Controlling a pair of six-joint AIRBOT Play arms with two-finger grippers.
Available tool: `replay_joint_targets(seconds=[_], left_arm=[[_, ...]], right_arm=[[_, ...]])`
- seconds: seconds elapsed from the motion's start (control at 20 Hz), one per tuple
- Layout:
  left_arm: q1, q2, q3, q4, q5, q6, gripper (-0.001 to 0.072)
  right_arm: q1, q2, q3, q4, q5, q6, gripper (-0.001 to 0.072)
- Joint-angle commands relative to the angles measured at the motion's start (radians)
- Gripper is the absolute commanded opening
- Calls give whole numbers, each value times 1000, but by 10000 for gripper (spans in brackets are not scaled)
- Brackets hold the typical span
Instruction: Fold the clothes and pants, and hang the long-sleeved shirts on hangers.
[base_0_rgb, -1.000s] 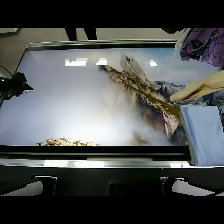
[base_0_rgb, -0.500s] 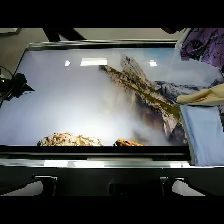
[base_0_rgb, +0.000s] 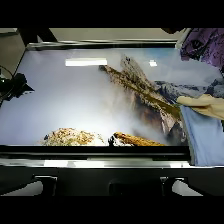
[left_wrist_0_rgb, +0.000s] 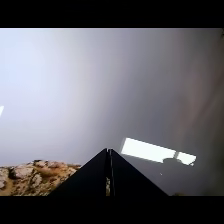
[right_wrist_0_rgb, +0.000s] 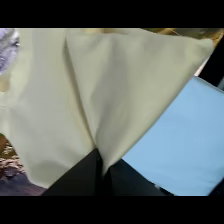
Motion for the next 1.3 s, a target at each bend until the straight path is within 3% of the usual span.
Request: replay_joint_targets(seconds=[0.0, 0.45, 1.25], left_arm=[[1, 1, 0, 0, 0, 0, 15], [1, 1, 0, 0, 0, 0, 15], [1, 1, 0, 1, 0, 0, 14]], right_arm=[[-1, 42, -115, -136, -55, -49, 27], [0, 164, -575, -286, 48, -22, 28], [0, 163, -698, -338, 13, 13, 29]])
